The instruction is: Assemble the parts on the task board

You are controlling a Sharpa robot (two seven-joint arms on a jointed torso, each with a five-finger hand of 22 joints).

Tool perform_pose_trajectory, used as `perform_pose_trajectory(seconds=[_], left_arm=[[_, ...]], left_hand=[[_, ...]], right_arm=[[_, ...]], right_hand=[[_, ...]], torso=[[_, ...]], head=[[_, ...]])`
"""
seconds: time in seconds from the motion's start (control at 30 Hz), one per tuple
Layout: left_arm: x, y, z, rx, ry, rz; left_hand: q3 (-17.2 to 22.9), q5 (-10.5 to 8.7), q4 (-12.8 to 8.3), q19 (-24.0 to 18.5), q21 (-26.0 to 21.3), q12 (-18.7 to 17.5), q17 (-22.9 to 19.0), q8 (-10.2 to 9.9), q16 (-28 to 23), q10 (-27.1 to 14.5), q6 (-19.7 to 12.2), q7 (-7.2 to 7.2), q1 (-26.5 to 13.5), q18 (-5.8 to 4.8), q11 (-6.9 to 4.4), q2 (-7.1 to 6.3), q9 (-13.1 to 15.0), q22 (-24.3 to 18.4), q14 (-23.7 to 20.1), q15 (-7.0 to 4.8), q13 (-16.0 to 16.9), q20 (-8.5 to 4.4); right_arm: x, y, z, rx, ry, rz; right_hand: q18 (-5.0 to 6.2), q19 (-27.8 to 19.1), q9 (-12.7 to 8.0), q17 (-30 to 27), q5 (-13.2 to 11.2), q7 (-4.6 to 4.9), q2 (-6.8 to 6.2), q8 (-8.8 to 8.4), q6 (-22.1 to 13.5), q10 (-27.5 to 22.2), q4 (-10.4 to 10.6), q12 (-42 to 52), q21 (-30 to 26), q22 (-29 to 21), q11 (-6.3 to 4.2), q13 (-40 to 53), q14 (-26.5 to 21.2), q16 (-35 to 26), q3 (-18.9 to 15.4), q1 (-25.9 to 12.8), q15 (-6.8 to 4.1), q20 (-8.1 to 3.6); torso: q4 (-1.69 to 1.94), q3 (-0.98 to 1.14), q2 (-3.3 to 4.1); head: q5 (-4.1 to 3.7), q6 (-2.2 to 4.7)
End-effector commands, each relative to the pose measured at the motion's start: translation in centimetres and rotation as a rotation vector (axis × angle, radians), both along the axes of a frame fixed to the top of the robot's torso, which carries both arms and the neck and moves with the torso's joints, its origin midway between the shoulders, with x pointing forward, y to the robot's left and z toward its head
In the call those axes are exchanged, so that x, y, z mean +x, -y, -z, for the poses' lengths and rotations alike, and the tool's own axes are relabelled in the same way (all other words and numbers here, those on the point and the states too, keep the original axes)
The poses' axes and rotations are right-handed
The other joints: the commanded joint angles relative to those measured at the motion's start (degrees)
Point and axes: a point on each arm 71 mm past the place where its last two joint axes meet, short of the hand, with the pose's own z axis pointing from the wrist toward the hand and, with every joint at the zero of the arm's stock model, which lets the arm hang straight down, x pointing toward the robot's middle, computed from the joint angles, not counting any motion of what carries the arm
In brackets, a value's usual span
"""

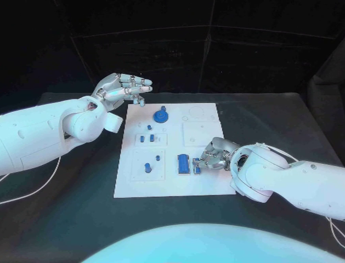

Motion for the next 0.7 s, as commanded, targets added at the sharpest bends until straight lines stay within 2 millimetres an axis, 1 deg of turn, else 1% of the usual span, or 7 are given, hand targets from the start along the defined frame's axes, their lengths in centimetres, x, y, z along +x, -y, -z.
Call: perform_pose_trajectory(seconds=[0.03, 0.13, 0.27, 0.37, 0.47, 0.57, 0.7], left_arm=[[-0.02, 0.09, -0.15, -0.009, 0.001, 0.010], [-0.02, 0.08, -0.15, -0.009, 0.001, 0.010], [-0.03, 0.08, -0.15, -0.009, 0.001, 0.010], [-0.02, 0.05, -0.14, -0.008, 0.000, 0.009], [-0.02, 0.04, -0.14, -0.008, 0.000, 0.009], [-0.02, 0.03, -0.13, -0.007, 0.000, 0.009], [-0.01, 0.02, -0.13, -0.007, -0.001, 0.008]], left_hand=[[-0.14, 0.20, -0.07, -0.26, -0.30, 0.16, -0.06, 0.23, -0.16, -0.37, -0.25, -0.03, -0.33, 0.83, -0.16, 0.06, -0.06, -0.07, -0.15, 0.08, -0.07, 0.18], [-0.14, 0.20, -0.07, -0.26, -0.30, 0.16, -0.06, 0.23, -0.16, -0.37, -0.25, -0.03, -0.33, 0.83, -0.16, 0.06, -0.06, -0.07, -0.15, 0.08, -0.07, 0.18], [-0.14, 0.20, -0.07, -0.26, -0.30, 0.16, -0.06, 0.23, -0.16, -0.37, -0.25, -0.03, -0.33, 0.83, -0.16, 0.06, -0.06, -0.07, -0.15, 0.08, -0.07, 0.18], [-0.14, 0.20, -0.07, -0.26, -0.30, 0.16, -0.06, 0.23, -0.16, -0.37, -0.25, -0.03, -0.33, 0.83, -0.16, 0.06, -0.06, -0.07, -0.15, 0.08, -0.07, 0.18], [-0.14, 0.20, -0.07, -0.26, -0.30, 0.16, -0.06, 0.23, -0.16, -0.37, -0.25, -0.03, -0.33, 0.83, -0.16, 0.06, -0.06, -0.07, -0.15, 0.08, -0.07, 0.18], [-0.14, 0.20, -0.07, -0.26, -0.30, 0.16, -0.06, 0.23, -0.16, -0.37, -0.25, -0.03, -0.33, 0.83, -0.16, 0.06, -0.06, -0.07, -0.15, 0.08, -0.07, 0.18], [-0.14, 0.20, -0.07, -0.26, -0.30, 0.16, -0.06, 0.23, -0.16, -0.37, -0.25, -0.03, -0.33, 0.83, -0.16, 0.06, -0.06, -0.07, -0.15, 0.08, -0.07, 0.18]], right_arm=[[-0.04, -0.17, 0.03, -0.003, -0.015, -0.012], [0.01, -0.17, 0.07, -0.006, -0.015, -0.012], [0.09, -0.15, 0.04, -0.008, -0.004, -0.010], [0.10, -0.13, -0.01, -0.005, 0.002, -0.007], [0.04, -0.04, -0.11, -0.001, 0.008, -0.011], [-0.03, 0.10, -0.21, 0.004, 0.014, -0.011], [-0.01, 0.38, -0.29, 0.007, 0.024, -0.004]], right_hand=[[-1.06, 0.71, 0.12, 4.12, -1.04, 0.13, -0.28, -0.19, 0.41, 0.46, -0.02, -0.30, 0.31, 0.68, 0.08, -0.11, 3.93, 0.15, -0.89, -1.25, -0.30, -0.39], [-1.03, 0.65, 0.35, 3.94, -5.41, 0.17, -0.41, -0.35, 0.44, 0.40, -0.09, -0.76, 0.22, 0.55, 0.16, -0.33, 3.89, 0.04, -2.64, -3.54, -0.21, -0.30], [-0.94, 0.44, 0.75, 3.34, -17.33, 0.25, -0.43, -0.73, -0.01, -0.24, -0.10, -2.47, -0.05, 0.14, 0.29, -1.32, 3.75, -0.35, -5.74, -6.39, -0.13, -0.24], [-0.84, 0.22, 1.04, 2.89, -21.67, 0.38, -0.48, -0.93, -0.30, -0.59, -0.03, -3.28, -0.34, -0.34, 0.40, -1.77, 3.66, -0.63, -7.49, -7.55, -0.04, -0.14], [-0.81, 0.15, 1.16, 2.67, -21.59, 0.41, -0.36, -0.99, -0.39, -0.75, -0.13, -3.66, -0.44, -0.49, 0.44, -2.00, 3.62, -0.78, -7.82, -7.38, -0.02, -0.11], [-0.81, 0.14, 1.41, 2.69, -19.21, 0.44, 0.38, -1.07, -0.48, -0.79, -0.77, -3.68, -0.46, -0.46, 0.45, -1.93, 3.63, -0.80, -7.77, -5.40, 0.01, -0.08], [-0.81, 0.17, 1.72, 2.76, -17.62, 0.42, 2.71, -1.10, -0.45, -0.71, -1.70, -3.57, -0.46, -0.41, 0.42, -1.79, 3.67, -0.79, -6.97, -2.55, -0.03, -0.09]], torso=[[-0.03, 0.00, -0.02], [-0.05, 0.00, 0.00], [-0.05, 0.02, 0.01], [-0.06, 0.01, -0.01], [-0.05, 0.03, -0.02], [-0.09, 0.07, 0.01], [-0.15, 0.03, -0.01]], head=[[0.06, -0.04], [0.05, -0.03], [0.03, -0.05], [-0.05, -0.03], [-0.13, -0.10], [-0.15, -0.08], [-0.25, -0.03]])
